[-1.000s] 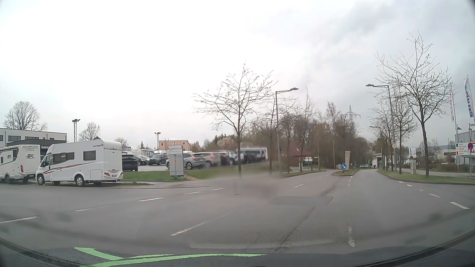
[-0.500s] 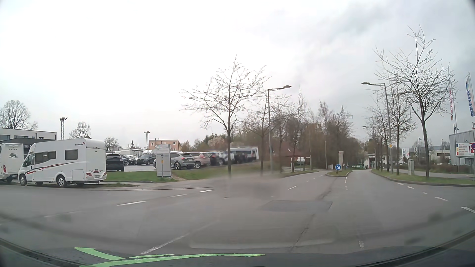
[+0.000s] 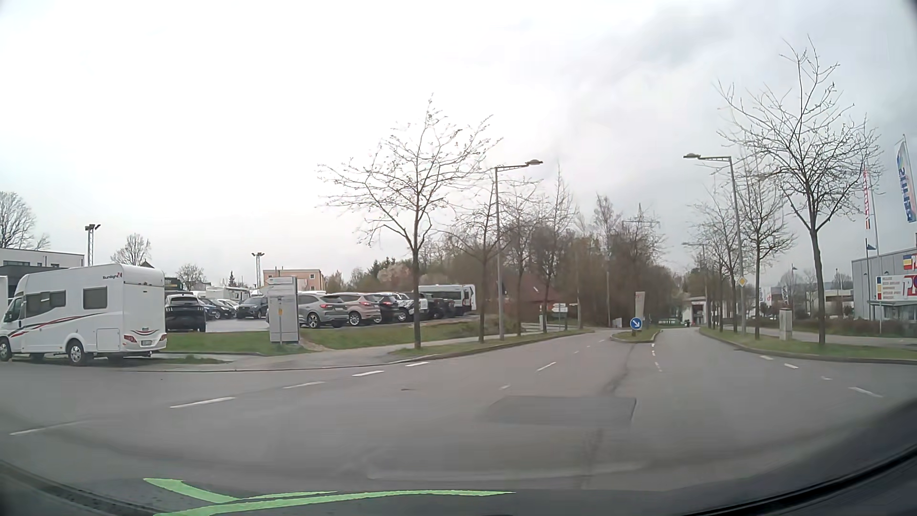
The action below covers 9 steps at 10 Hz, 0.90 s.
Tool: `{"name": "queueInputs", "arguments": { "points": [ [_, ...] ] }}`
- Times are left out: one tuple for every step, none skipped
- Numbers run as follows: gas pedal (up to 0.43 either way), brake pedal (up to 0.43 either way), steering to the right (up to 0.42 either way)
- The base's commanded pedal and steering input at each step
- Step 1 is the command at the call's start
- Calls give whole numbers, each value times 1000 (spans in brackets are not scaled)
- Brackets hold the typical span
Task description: Follow the waypoints while adhering to traffic rules and regulations
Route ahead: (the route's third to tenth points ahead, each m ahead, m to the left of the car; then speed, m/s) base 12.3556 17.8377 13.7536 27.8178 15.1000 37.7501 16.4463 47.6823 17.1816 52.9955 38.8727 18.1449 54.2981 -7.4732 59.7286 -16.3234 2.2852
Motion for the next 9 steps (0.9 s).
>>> {"name": "queueInputs", "arguments": {
  "points": [
    [0, 128, 146],
    [0, 134, 146],
    [0, 140, 146],
    [0, 140, 146],
    [0, 146, 146],
    [0, 140, 145],
    [0, 140, 145],
    [0, 146, 144],
    [0, 152, 142]
  ]
}}
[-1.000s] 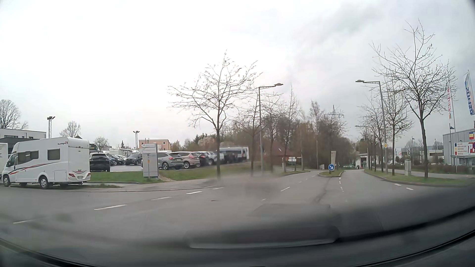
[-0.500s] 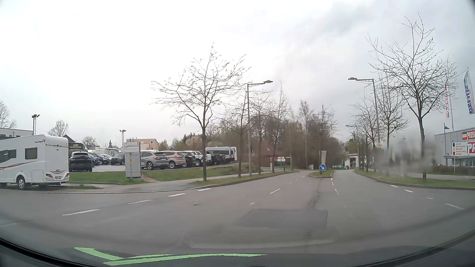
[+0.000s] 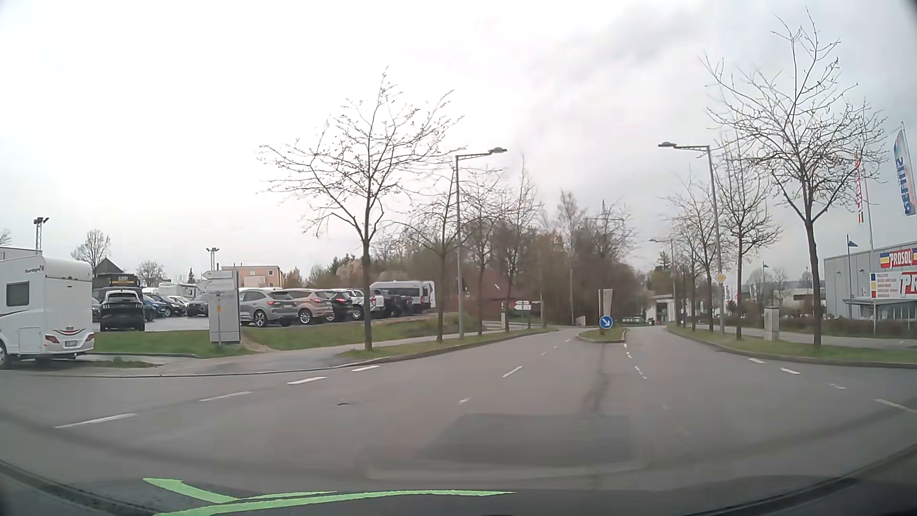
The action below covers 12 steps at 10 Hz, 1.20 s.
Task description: Follow the waypoints while adhering to traffic rules and regulations
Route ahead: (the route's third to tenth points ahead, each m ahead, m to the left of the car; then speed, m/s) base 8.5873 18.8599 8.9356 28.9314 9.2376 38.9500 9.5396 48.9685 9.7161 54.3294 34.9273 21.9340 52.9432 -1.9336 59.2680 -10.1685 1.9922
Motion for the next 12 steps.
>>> {"name": "queueInputs", "arguments": {
  "points": [
    [0, 146, 136],
    [0, 146, 131],
    [0, 146, 124],
    [0, 140, 114],
    [0, 128, 107],
    [0, 104, 103],
    [0, 104, 98],
    [0, 98, 93],
    [0, 37, 75],
    [0, 0, 35],
    [0, 0, -2],
    [0, 0, -64]
  ]
}}
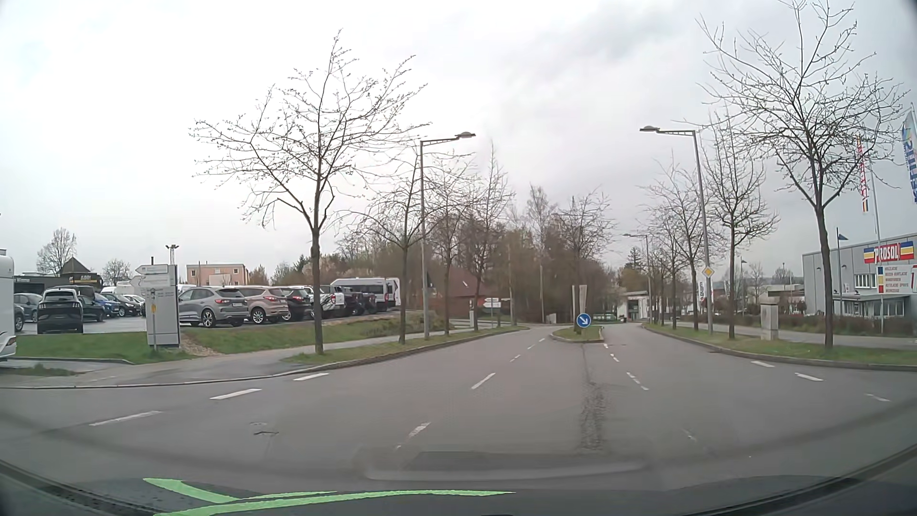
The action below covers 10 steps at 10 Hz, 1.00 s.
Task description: Follow the waypoints while adhering to traffic rules and regulations
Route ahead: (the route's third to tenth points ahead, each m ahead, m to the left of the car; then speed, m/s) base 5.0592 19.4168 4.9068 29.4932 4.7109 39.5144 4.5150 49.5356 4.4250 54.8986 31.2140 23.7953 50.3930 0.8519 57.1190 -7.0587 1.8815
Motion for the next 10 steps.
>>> {"name": "queueInputs", "arguments": {
  "points": [
    [0, 0, -121],
    [0, 0, -180],
    [0, 0, -220],
    [8, 0, -271],
    [28, 0, -326],
    [39, 0, -370],
    [67, 0, -418],
    [79, 0, -429],
    [79, 0, -470],
    [79, 0, -523]
  ]
}}
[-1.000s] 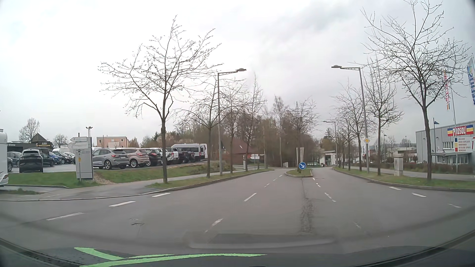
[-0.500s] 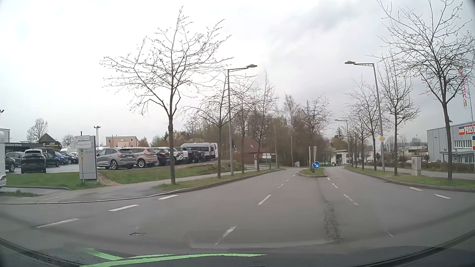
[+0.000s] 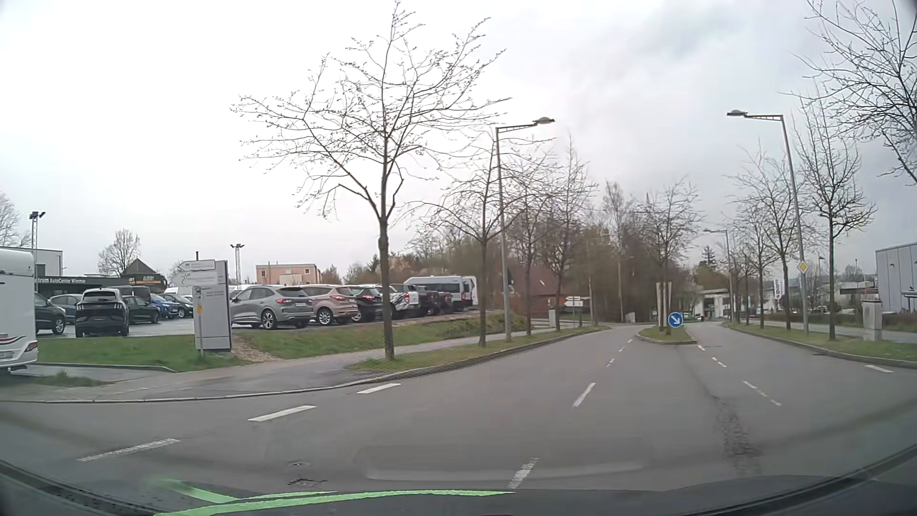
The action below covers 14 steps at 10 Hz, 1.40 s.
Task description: Follow the waypoints while adhering to traffic rules and regulations
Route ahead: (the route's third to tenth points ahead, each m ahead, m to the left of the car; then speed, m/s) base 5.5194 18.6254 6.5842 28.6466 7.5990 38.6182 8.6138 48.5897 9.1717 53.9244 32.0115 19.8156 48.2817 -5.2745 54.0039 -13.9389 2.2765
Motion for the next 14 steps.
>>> {"name": "queueInputs", "arguments": {
  "points": [
    [98, 0, -565],
    [118, 0, -596],
    [130, 0, -601],
    [157, 0, -606],
    [177, 0, -624],
    [177, 0, -661],
    [209, 0, -696],
    [228, 0, -717],
    [228, 0, -732],
    [228, 0, -743],
    [228, 0, -753],
    [228, 0, -754],
    [228, 0, -754],
    [228, 0, -752]
  ]
}}
